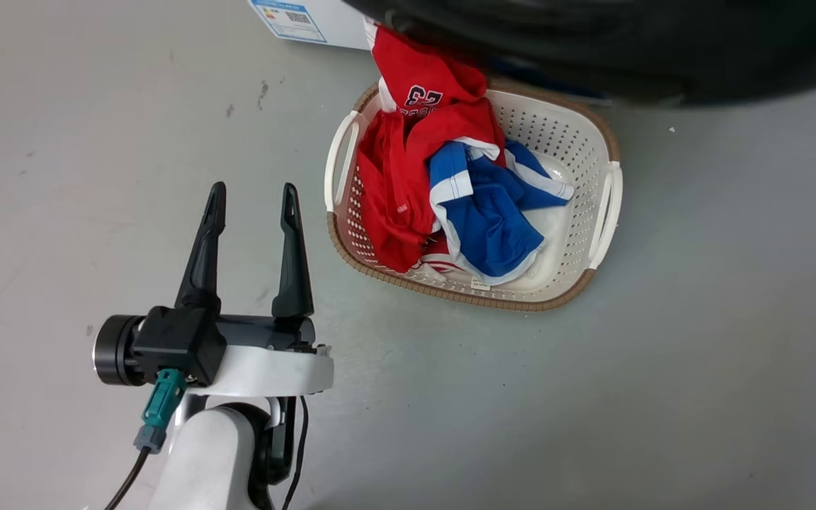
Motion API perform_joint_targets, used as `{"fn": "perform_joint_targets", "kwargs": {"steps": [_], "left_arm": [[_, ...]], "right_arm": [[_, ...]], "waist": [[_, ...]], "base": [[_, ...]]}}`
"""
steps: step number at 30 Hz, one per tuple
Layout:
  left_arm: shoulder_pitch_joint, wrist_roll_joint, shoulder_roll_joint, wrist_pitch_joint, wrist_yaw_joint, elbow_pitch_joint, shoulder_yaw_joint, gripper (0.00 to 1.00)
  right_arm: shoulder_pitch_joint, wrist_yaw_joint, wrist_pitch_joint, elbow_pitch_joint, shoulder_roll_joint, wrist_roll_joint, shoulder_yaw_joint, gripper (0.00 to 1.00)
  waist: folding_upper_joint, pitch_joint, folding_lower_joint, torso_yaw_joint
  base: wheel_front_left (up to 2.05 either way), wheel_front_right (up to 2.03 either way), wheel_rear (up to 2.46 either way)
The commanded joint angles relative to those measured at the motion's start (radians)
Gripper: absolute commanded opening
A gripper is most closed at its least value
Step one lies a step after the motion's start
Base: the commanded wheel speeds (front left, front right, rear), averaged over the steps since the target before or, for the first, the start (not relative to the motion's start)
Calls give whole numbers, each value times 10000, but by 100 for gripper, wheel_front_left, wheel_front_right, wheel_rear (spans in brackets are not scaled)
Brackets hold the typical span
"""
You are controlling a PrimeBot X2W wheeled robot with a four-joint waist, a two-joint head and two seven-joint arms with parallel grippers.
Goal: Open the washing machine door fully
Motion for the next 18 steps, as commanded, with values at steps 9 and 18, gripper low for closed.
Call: {"fn": "perform_joint_targets", "kwargs": {"steps": [9,18], "left_arm": [[36,151,1,-28,-61,64,101,100],[274,264,1,-28,-168,156,265,100]], "right_arm": [[1591,15,725,-1187,321,439,259,0],[3587,14,1037,-2780,827,956,428,0]], "waist": [[0,-301,-1,-258],[0,-840,-1,-424]], "base": [[0,0,0],[0,0,0]]}}
